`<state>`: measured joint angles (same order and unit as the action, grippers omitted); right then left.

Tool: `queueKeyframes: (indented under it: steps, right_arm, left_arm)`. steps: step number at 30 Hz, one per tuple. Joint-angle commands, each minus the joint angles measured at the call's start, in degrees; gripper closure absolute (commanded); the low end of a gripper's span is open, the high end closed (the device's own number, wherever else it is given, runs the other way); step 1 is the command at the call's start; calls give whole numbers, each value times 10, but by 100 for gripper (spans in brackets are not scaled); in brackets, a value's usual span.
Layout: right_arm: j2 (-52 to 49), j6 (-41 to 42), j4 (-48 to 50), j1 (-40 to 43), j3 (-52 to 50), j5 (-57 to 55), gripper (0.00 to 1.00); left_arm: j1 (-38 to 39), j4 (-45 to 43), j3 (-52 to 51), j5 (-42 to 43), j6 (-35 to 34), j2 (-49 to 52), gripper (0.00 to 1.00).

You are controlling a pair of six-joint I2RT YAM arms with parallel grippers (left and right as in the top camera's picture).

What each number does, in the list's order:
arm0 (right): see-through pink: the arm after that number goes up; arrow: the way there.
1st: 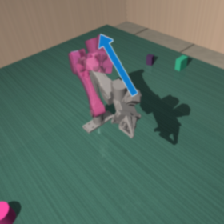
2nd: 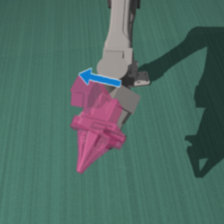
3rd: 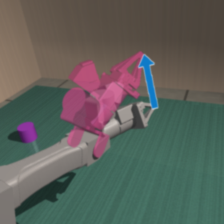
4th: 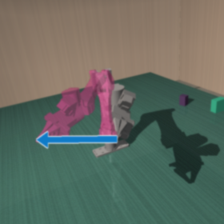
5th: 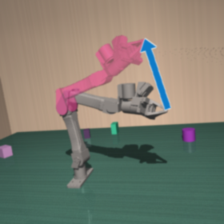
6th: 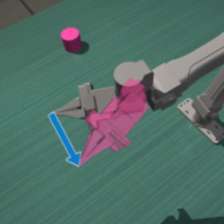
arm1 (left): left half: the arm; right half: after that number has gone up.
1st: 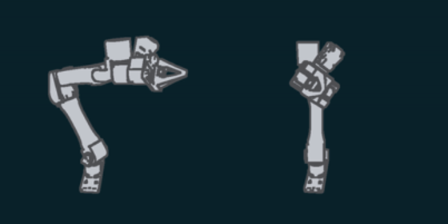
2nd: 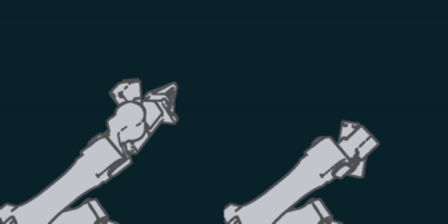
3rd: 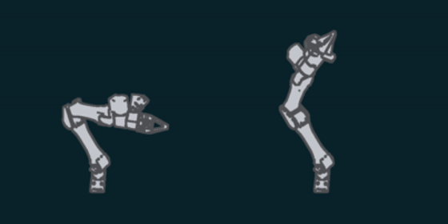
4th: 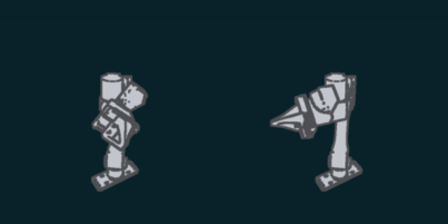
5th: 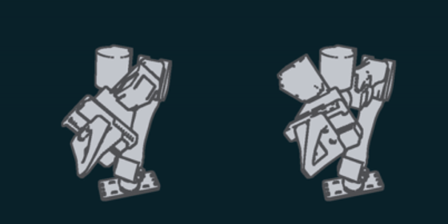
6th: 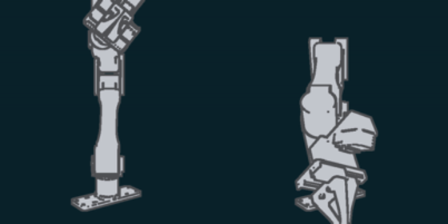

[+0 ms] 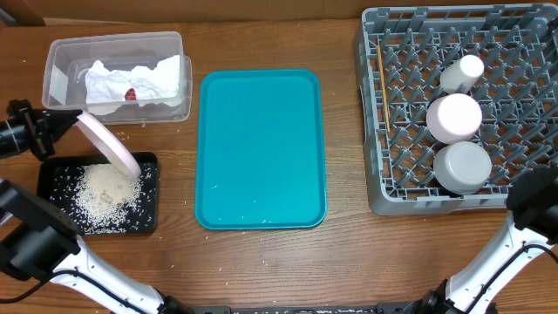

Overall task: Sort waste into correct bins and load items into the dishwasher
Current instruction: 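Tilt the plate with the left gripper to pour rice onto the black tray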

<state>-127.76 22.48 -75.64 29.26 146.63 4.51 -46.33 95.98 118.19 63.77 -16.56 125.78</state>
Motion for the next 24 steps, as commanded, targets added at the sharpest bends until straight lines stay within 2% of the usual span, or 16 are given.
queueKeyframes:
  steps: [1, 3, 11, 13, 17, 22, 24]
  right_arm:
    - [19, 3, 3, 1, 15, 3, 0]
    - [19, 3, 3, 1, 15, 3, 0]
    - [19, 3, 3, 1, 15, 3, 0]
    - [19, 3, 3, 1, 15, 3, 0]
    - [19, 3, 3, 1, 15, 3, 0]
    - [19, 3, 3, 1, 15, 3, 0]
    - [19, 3, 3, 1, 15, 3, 0]
  left_arm:
    - [-14, 9, -11, -2, -11, -19, 96]
    - [-22, 9, -15, 43, 27, -21, 96]
    - [-39, 9, -17, 21, 21, -21, 96]
    - [-37, 9, -28, 33, 42, -32, 96]
    - [-31, 9, -34, 4, 26, -42, 96]
    - [-33, -14, -38, 11, 7, -43, 96]
    - [-36, 9, -39, 32, 29, -43, 96]
